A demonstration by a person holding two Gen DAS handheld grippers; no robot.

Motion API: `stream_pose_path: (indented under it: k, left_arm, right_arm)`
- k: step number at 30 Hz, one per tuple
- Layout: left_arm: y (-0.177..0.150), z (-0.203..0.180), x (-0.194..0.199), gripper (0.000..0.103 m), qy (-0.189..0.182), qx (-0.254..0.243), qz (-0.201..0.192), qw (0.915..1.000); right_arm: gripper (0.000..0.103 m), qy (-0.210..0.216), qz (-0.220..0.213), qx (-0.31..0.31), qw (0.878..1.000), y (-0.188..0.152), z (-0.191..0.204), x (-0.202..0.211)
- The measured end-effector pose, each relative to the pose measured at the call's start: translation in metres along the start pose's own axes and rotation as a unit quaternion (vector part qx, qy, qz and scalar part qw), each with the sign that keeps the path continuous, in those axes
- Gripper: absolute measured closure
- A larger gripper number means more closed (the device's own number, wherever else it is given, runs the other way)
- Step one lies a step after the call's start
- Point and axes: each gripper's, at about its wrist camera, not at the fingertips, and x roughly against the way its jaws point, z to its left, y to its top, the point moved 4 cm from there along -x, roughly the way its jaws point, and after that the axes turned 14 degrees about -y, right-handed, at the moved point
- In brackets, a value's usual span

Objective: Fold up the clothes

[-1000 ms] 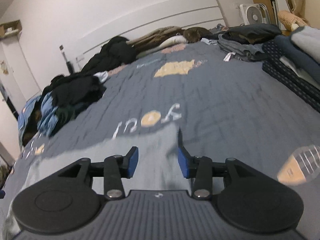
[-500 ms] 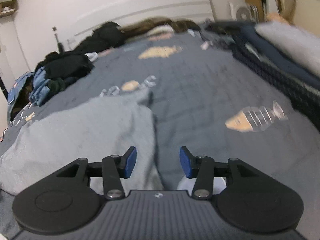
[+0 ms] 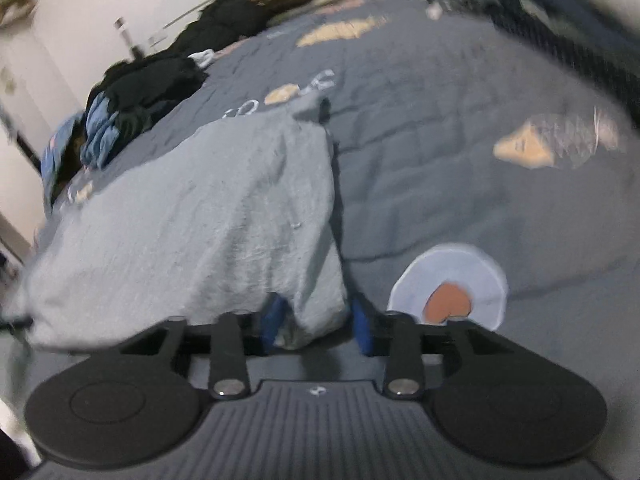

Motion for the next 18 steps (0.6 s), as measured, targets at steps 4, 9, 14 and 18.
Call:
stream_pose_path:
  k: [4,9,14,18]
  left_arm:
    - [0.010,0.000,0.021,0.095,-0.016,-0.001,-0.009,0.9998]
    - [0.000,0.004,0.007,0.094,0.004,0.000,0.030,0.9996]
    - [-0.007,0.011,0.006,0.065,0.034,0.005,0.026,0.9991]
    - [-0.006,0.013,0.027,0.046,0.059,0.026,-0.007,0.9979]
  right_arm:
    - [0.096,0.013,-0.013,-0.053,0.998,0.005,-0.005,0.008]
    - [0.096,-0.027,-0.042,0.017,0.999,0.006,0.001,0.019]
    - [0.092,-0.061,-0.026,0.085,0.994,-0.004,0.006,0.014]
    - [0.080,-0.066,-0.031,0.050,0.996,0.003,-0.008,0.028]
